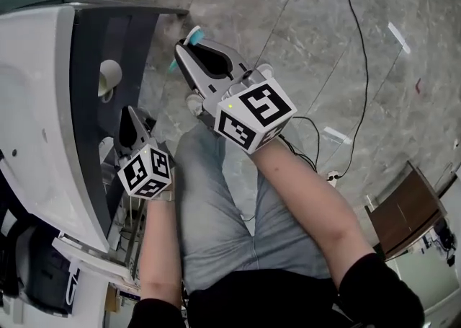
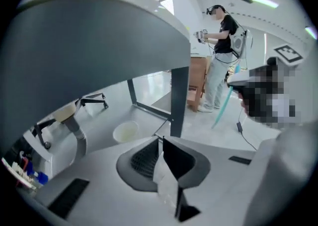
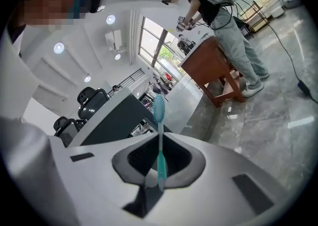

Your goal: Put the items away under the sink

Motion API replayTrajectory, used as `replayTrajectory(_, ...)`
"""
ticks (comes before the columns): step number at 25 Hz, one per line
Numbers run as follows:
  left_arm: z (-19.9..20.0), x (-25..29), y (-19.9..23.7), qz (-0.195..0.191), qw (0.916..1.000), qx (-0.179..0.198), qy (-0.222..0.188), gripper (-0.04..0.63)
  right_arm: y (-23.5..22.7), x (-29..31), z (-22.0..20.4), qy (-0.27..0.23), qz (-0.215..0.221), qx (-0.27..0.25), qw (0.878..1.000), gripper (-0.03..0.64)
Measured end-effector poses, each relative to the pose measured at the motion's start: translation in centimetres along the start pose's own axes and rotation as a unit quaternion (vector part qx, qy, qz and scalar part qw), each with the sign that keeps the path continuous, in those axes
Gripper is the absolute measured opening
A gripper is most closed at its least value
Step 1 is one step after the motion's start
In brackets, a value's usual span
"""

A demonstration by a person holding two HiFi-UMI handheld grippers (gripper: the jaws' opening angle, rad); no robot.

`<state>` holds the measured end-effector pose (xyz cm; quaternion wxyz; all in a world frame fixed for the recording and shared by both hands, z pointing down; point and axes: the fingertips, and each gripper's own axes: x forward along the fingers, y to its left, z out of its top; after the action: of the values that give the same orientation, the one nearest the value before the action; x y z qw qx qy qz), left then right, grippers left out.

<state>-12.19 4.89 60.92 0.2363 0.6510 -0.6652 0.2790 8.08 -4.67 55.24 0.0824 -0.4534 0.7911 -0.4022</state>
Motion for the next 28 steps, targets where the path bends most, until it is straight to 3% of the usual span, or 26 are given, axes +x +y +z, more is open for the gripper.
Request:
replayTrajectory(5, 1.1, 0.1, -2.4, -0.044, 0.9978, 0.049, 0.010, 0.041, -0.2, 0.5, -0.8, -0.022, -0.004, 0.036, 0.999, 0.044)
replayTrajectory(11, 0.8, 0.1, -1.9, -0.063, 0.9932, 0.090, 0.038, 0.041, 0.6, 2.3, -3.1, -0.054, -0.007, 0.093, 0.994, 0.044)
replayTrajectory(18, -0.1, -1.7, -1.0, -0.113, 0.9789, 0.160, 0.059, 0.041, 2.2, 4.9, -5.1, -0.097, 0.020, 0.156, 0.983, 0.044)
replayTrajectory(23, -0.8, -1.5, -0.9, -0.165, 0.9669, 0.178, 0.079, 0.037, 3.6, 8.0, -6.6, -0.092, 0.052, 0.157, 0.982, 0.044)
replayTrajectory(28, -1.0, -1.1, -0.8, -0.186, 0.9600, 0.185, 0.099, 0.031, 5.2, 10.7, -8.9, -0.082, 0.083, 0.152, 0.982, 0.044)
